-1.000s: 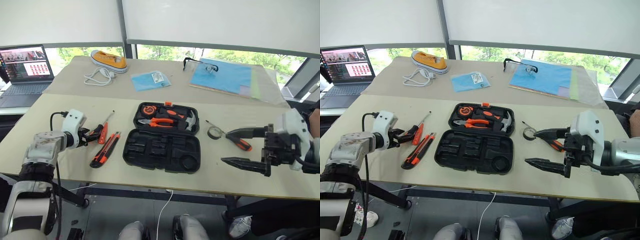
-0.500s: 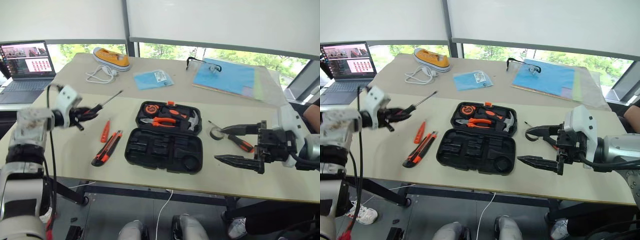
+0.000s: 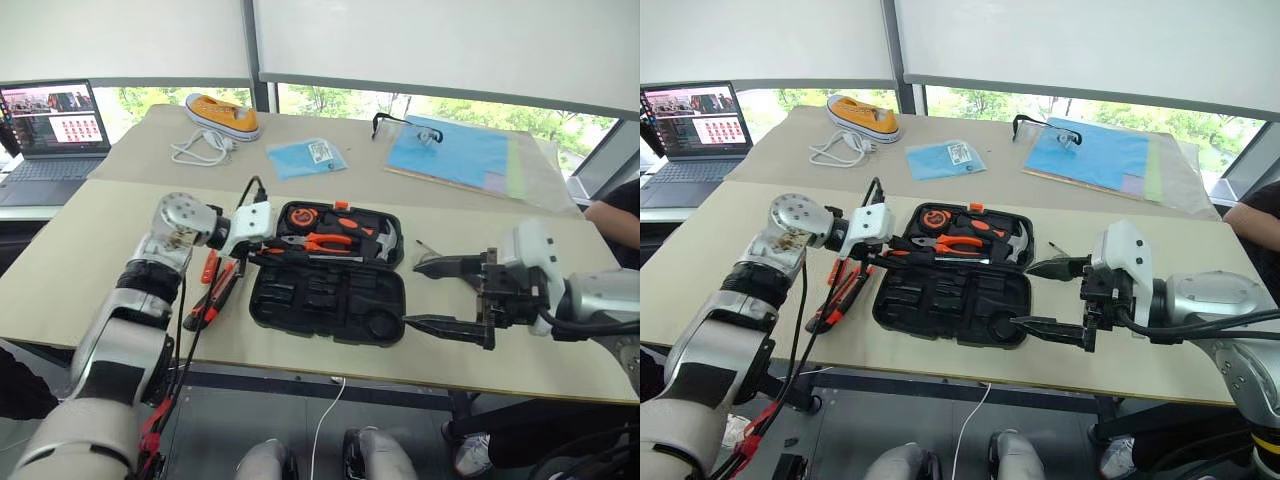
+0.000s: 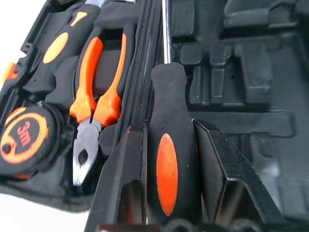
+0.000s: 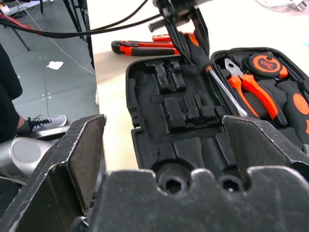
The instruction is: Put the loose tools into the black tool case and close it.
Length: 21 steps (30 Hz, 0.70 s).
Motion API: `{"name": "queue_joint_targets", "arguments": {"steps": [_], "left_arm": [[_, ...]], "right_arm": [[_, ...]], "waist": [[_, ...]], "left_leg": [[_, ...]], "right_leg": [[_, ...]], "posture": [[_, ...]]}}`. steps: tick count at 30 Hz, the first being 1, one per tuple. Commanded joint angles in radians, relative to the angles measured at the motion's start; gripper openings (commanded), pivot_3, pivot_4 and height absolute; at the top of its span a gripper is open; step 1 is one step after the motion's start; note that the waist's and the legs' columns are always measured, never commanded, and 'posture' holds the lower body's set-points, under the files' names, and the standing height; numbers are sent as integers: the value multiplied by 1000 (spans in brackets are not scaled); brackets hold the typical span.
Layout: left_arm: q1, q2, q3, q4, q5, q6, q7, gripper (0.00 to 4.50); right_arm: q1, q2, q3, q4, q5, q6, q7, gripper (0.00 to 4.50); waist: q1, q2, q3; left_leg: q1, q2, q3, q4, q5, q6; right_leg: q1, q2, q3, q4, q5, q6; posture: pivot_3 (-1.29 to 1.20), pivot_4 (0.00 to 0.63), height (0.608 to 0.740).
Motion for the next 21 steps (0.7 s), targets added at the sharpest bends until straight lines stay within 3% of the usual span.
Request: {"name": "queue_joint_targets", "arguments": {"steps": [1, 15, 17, 19, 21], "left_arm": [[-60, -40, 6, 66, 18, -55, 12, 946], [-87, -85, 5, 182, 95, -146, 23, 946], [-98, -87, 11, 184, 96, -138, 17, 1957], [-110, -89, 22, 176, 85, -110, 2, 2488], [-118, -91, 34, 164, 69, -77, -17, 2488]], "right_arm": [[10, 7, -24, -44, -4, -19, -21, 4500], [37, 9, -37, -70, -8, -21, -51, 4500], [38, 11, -31, -72, -12, -22, -54, 4500], [41, 12, -29, -76, -12, -23, -55, 4500], [47, 12, -31, -78, -11, -24, -54, 4500]], "waist": [[1, 0, 0], [0, 0, 0], [0, 0, 0], [0, 0, 0], [1, 0, 0]], "left_leg": [[0, 0, 0, 1, -1, 1], [-2, 5, 0, 3, -1, 2], [-2, 5, 0, 3, -1, 2], [-2, 5, 0, 3, -1, 3], [-2, 5, 0, 3, -1, 3]], "right_leg": [[0, 0, 0, 0, 0, 0], [0, 4, 0, -1, 0, 0], [0, 4, 0, -1, 0, 0], [0, 4, 0, -1, 0, 0], [0, 5, -1, -1, 0, 0]], "posture": [[0, 150, 718], [0, 150, 718], [0, 150, 718], [0, 150, 718], [0, 150, 718]]}}
